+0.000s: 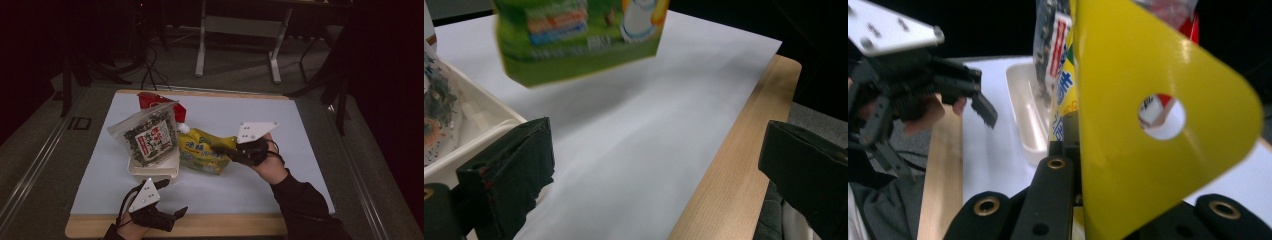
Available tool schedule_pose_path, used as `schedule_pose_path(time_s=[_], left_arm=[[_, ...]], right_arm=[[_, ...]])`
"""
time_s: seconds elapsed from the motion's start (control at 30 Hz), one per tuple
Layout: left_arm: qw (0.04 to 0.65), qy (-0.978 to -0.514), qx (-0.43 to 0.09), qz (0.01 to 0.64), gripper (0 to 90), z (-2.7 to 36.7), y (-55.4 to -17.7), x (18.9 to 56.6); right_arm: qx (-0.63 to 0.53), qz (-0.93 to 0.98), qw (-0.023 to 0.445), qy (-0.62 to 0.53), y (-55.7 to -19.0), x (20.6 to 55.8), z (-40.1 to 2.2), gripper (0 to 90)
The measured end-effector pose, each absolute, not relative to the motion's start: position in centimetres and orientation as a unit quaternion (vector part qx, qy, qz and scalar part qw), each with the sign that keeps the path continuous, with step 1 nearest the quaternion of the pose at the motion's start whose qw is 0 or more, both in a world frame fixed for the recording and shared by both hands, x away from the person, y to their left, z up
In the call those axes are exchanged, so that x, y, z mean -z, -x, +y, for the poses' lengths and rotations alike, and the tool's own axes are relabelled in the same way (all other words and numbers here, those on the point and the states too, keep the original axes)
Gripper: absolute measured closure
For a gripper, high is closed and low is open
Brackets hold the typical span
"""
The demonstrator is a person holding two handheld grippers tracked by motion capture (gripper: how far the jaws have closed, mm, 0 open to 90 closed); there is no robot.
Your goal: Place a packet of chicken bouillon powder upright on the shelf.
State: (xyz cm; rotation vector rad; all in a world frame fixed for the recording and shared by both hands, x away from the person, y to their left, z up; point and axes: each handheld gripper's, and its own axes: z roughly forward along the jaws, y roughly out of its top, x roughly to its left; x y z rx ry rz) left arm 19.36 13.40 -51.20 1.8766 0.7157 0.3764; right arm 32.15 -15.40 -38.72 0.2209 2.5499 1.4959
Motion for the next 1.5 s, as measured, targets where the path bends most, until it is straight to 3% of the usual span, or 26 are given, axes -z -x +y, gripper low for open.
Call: schedule_pose_path(time_s=[0.3,0.67,1.5], left_arm=[[0.524,-0.788,-0.149,0.286,2.7,13.1,-19.2,51.3],[0.521,-0.793,-0.139,0.284,2.7,13.0,-18.9,51.6],[0.512,-0.801,-0.129,0.282,2.7,12.7,-18.8,52.2]], right_arm=[[-0.524,0.849,0.069,-0.031,-32.8,37.0,-12.7,90.0],[-0.541,0.84,0.037,0.005,-33.6,37.6,-8.1,90.0],[-0.518,0.855,-0.016,0.026,-34.5,43.0,-2.1,89.9]])
